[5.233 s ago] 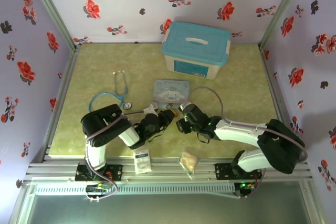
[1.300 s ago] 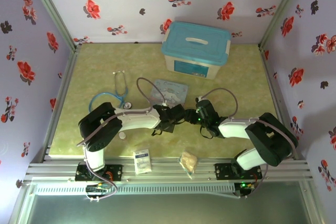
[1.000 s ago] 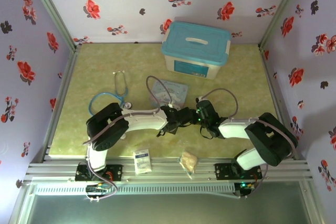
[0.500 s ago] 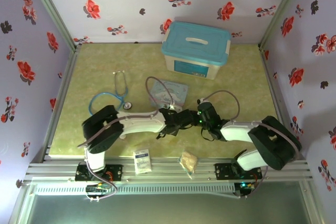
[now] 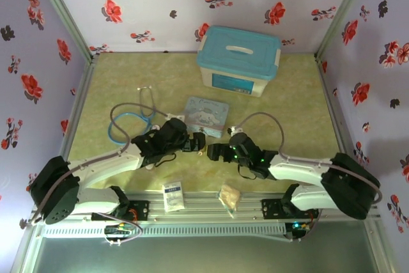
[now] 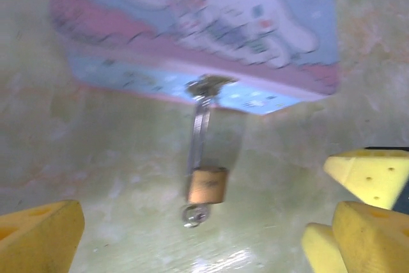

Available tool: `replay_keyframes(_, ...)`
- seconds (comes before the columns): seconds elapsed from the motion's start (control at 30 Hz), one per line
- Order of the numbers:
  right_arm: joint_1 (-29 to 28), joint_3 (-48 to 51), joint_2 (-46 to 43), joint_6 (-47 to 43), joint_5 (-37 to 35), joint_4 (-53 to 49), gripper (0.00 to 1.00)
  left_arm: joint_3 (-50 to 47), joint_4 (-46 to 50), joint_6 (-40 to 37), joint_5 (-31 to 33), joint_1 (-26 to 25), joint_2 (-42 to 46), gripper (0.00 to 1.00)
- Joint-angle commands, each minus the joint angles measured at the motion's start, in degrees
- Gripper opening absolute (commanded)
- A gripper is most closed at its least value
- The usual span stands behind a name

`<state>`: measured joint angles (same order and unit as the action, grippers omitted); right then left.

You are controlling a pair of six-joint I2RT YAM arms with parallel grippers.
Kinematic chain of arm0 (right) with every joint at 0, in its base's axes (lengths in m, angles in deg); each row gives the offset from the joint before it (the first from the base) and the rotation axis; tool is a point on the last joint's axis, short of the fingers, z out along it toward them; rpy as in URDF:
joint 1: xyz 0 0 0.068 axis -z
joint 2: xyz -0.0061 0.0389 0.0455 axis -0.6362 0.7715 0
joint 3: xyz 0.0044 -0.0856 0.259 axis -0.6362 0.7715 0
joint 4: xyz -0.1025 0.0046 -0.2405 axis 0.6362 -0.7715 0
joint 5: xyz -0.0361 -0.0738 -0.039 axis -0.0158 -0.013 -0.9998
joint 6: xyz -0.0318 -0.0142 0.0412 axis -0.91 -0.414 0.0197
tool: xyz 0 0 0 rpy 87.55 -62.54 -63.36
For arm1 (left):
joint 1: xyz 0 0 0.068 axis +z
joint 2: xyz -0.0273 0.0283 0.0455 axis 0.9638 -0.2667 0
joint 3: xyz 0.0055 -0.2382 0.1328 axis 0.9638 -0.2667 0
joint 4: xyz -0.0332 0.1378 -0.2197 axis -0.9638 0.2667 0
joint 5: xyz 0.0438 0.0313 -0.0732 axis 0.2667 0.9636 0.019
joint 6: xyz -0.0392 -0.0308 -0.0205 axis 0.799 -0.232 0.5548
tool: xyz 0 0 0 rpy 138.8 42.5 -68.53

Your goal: Unlock the padlock with the key

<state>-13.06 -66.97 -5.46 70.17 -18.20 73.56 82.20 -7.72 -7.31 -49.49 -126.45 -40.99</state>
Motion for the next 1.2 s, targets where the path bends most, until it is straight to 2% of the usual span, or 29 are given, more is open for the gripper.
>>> replay_keyframes(0.0, -1.4, -5.8, 5.1, -1.0, -1.0, 0.1, 0.99, -3.7, -7.8, 4.5, -5.2, 1.3, 2.8, 1.00)
replay_keyframes(0.13, -1.8, -10.8, 13.0, -1.5, -0.4, 0.5, 0.88, -6.1, -6.7, 5.6, -5.2, 2.1, 5.2, 1.00)
replay_keyframes(0.27, -3.1, -17.0, 19.8, -3.1, -1.2, -3.6, 0.69, -8.7, -6.4, 6.5, -5.1, 3.4, 8.6, 1.00)
replay_keyframes(0.4, -4.0, -19.2, 23.5, -2.8, -2.3, -5.1, 0.59, -9.9, -4.9, 6.4, -5.1, 4.8, 11.5, 1.00)
replay_keyframes(0.5, -4.4, -20.2, 24.3, -2.8, -3.7, -7.6, 0.57, -9.9, -3.6, 5.6, -5.1, 5.6, 12.8, 1.00)
replay_keyframes(0.6, -4.6, -20.2, 24.4, -3.1, -4.4, -8.3, 0.49, -9.8, -3.1, 5.1, -5.1, 6.1, 12.9, 1.00)
replay_keyframes(0.8, -4.7, -20.3, 25.9, -3.1, -4.8, -9.4, 0.44, -9.4, -3.2, 4.3, -5.1, 6.9, 11.6, 1.00)
replay_keyframes(0.97, -4.5, -17.7, 27.3, -1.8, -2.1, -2.8, 0.43, -9.3, -2.9, 3.6, -5.1, 7.3, 11.6, 1.00)
replay_keyframes(1.17, -4.5, -15.3, 27.4, 0.7, -1.7, -0.1, 0.36, -9.3, -2.2, 3.3, -5.1, 8.0, 11.8, 1.00)
